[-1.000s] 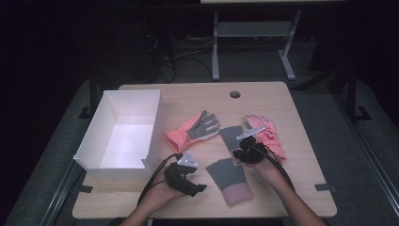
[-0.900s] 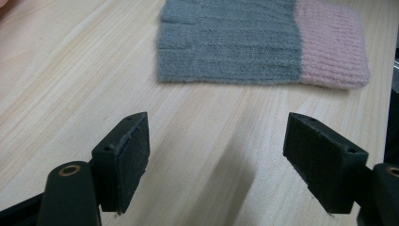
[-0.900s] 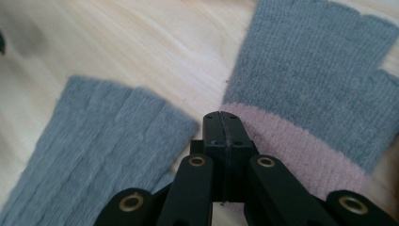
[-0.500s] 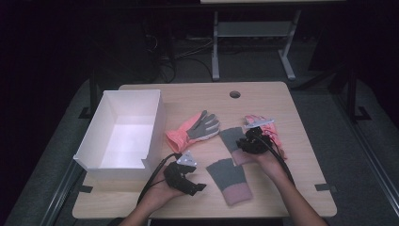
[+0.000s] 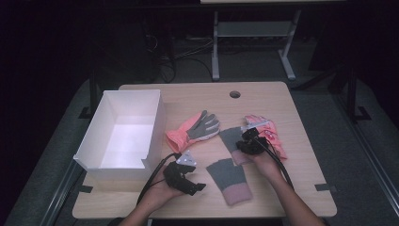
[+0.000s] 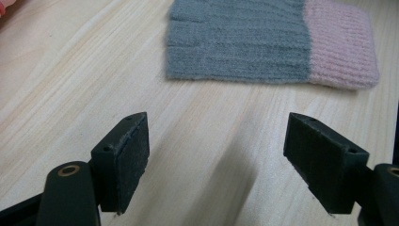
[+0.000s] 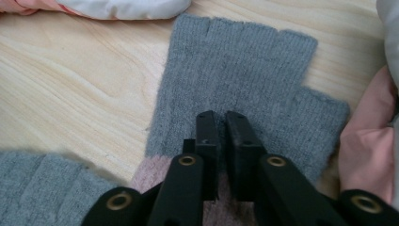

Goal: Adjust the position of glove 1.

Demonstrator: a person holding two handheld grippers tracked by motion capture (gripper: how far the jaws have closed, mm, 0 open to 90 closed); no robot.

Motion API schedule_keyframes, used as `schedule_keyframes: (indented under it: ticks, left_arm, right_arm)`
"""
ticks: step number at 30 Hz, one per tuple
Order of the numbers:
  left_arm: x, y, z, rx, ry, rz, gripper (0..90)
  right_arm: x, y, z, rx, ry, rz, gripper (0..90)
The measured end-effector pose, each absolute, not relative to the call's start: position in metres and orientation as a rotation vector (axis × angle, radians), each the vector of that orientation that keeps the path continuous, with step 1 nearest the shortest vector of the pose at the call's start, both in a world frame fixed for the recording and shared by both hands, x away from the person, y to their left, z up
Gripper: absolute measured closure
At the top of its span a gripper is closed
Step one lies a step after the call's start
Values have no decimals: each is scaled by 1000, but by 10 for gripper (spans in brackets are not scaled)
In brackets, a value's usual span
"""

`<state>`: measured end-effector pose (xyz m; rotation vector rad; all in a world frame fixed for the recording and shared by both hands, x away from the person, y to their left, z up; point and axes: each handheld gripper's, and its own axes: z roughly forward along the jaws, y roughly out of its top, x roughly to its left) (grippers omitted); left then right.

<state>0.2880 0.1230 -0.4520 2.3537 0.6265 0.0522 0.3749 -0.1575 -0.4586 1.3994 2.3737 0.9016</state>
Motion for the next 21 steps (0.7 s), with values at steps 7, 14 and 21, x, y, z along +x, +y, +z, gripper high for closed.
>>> schedule_keyframes:
  ticks: [7, 14, 21]
  left_arm:
    - [288, 123, -452, 2351, 632, 52, 225]
    - [289, 124, -452, 2353, 627, 53, 221]
    - [288, 123, -453, 2343, 639, 46, 212]
  right_arm:
    - [374, -161, -455, 1389, 2364, 944, 876]
    - [369, -166, -443, 1363, 2354, 1029, 878]
    - [356, -167, -429, 1352, 2345, 1106, 878]
